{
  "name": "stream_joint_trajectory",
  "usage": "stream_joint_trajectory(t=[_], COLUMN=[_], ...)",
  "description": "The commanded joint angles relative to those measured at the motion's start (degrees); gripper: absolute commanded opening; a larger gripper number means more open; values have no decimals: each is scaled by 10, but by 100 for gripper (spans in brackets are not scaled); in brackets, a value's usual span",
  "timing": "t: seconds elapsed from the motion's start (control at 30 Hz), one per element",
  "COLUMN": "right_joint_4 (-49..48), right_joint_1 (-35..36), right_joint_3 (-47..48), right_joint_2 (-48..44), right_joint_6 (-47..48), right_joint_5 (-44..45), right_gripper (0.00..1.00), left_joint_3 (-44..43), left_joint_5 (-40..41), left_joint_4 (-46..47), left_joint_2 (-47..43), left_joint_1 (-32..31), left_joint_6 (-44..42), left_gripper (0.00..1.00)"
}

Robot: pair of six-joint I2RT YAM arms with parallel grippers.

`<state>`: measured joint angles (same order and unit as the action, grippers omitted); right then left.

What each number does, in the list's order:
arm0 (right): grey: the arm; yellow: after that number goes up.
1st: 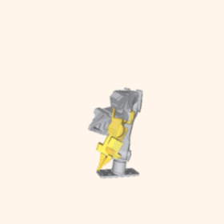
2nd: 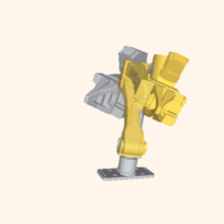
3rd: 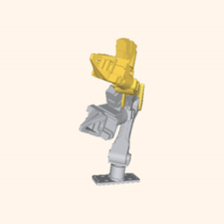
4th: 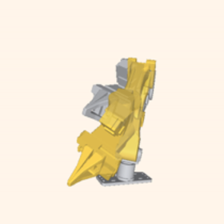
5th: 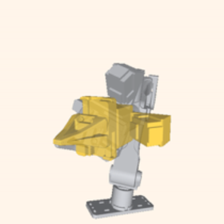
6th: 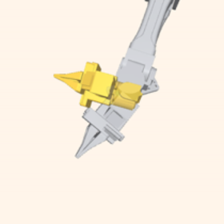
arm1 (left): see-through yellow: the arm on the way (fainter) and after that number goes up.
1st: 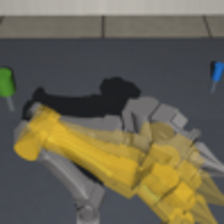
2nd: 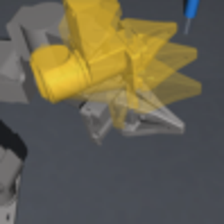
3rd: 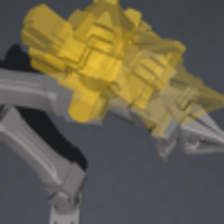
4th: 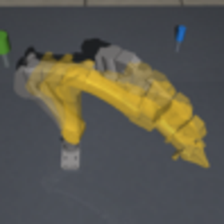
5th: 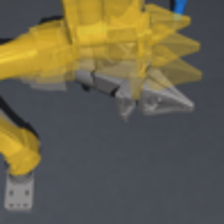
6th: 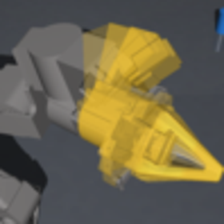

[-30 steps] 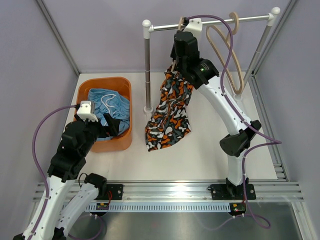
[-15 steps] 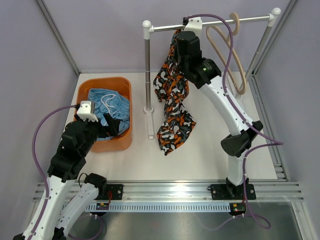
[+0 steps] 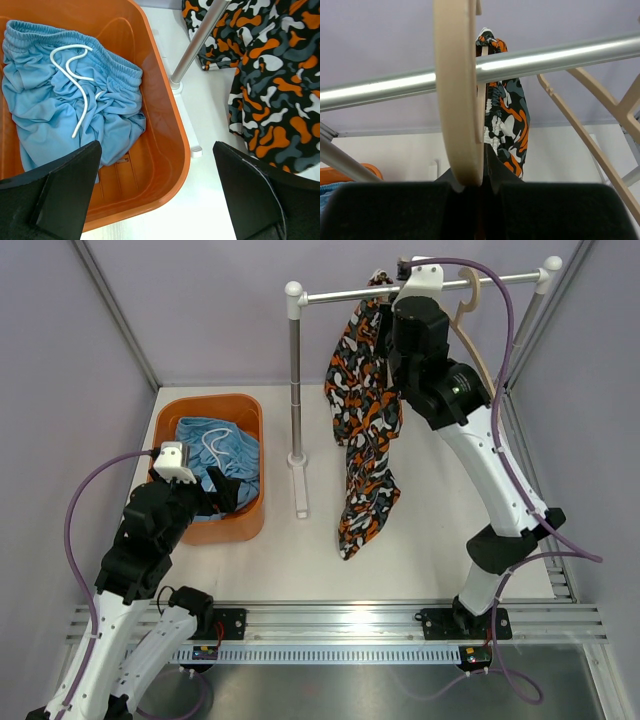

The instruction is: Remove the shorts from the hanger

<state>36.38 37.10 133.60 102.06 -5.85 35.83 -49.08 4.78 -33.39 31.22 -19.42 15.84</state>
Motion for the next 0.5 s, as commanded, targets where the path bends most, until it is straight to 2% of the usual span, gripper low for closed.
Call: stream_joint_trajectory(t=[0.0, 0.2, 0.33, 0.47], right_joint_4=[-11, 4, 20, 36], right_joint_1=[-5, -5, -5, -2], right_joint_3=[1, -100, -211, -296], right_joint_2=[-36, -121, -186, -246], right_joint_6=[14, -11, -29, -58], right_joint_5=[-10, -38, -57, -74], right_gripper=[0, 0, 0, 0], left_joint_3=[5, -20, -59, -104], left_joint_5=[-5, -37, -72, -86], left_joint_4=[25, 40, 47, 59], left_joint_2=[0, 23, 57, 94], left_joint_1=[-2, -2, -3, -32], left_joint_6=[-8, -4, 3, 27], left_gripper=[99, 98, 97, 96])
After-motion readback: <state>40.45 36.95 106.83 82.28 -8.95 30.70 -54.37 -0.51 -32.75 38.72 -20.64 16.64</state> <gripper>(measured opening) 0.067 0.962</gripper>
